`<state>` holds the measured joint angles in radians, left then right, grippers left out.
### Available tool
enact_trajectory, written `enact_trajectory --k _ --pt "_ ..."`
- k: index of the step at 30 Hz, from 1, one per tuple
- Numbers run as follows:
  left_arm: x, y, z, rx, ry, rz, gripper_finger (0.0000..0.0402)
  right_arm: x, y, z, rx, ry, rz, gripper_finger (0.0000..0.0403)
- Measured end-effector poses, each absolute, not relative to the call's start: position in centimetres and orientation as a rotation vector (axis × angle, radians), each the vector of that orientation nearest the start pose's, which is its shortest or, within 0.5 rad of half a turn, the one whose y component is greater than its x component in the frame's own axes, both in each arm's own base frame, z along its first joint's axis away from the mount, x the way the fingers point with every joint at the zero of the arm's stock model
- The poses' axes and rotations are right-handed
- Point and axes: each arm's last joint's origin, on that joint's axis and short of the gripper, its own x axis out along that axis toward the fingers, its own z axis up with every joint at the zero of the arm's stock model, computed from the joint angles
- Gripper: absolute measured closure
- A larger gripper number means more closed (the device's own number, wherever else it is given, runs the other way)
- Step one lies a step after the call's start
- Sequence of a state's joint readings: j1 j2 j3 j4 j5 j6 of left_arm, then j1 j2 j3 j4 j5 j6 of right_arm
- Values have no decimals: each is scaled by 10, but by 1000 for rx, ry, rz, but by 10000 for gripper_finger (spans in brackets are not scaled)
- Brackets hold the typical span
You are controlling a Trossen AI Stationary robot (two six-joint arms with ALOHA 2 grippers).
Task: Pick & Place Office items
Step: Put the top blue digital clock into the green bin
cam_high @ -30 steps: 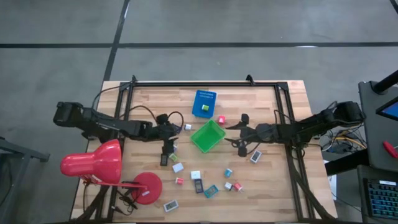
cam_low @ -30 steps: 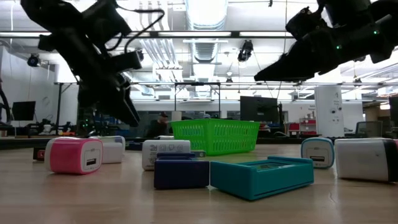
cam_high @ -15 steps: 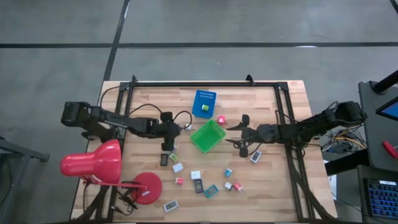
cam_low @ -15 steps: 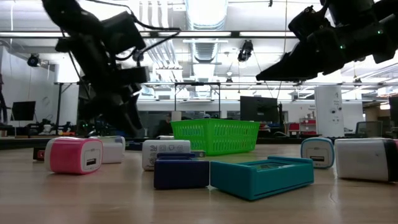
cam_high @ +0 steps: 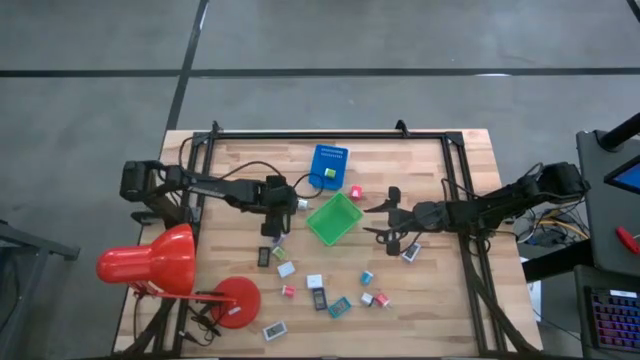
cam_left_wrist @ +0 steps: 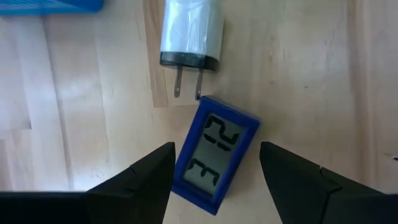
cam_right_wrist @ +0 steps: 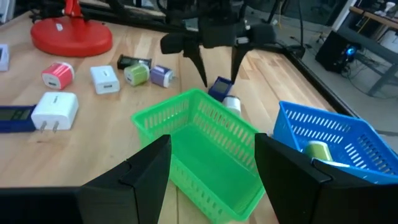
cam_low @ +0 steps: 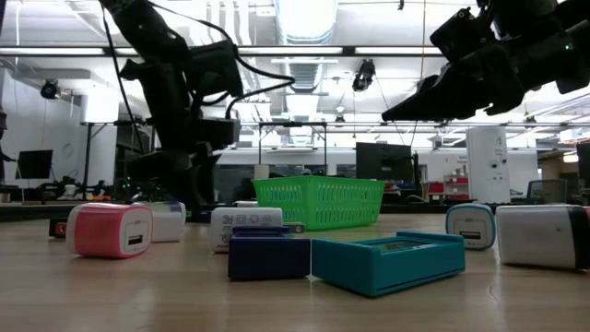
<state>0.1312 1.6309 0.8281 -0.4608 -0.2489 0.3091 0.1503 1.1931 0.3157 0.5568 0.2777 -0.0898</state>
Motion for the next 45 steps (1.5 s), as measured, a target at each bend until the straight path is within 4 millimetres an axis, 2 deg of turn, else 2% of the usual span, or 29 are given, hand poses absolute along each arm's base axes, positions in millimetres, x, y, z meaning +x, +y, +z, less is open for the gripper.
enact_trajectory --k 10,15,20,29,34,42,45 --pt "273 60 137 289 1337 124 163 214 27 167 -160 324 -103 179" --pt "270 68 136 180 1321 33 163 214 27 167 -159 324 -103 179" --pt "267 76 136 137 1319 13 163 214 27 167 -157 324 -103 179" --pt "267 79 136 126 1306 11 166 214 27 167 -157 324 -103 179" --pt "268 80 136 141 1302 30 193 214 27 167 -157 324 -103 179" --pt "268 80 137 142 1297 32 281 214 27 167 -157 324 -103 179" --pt "268 80 137 142 1297 32 281 214 27 167 -157 324 -103 179"
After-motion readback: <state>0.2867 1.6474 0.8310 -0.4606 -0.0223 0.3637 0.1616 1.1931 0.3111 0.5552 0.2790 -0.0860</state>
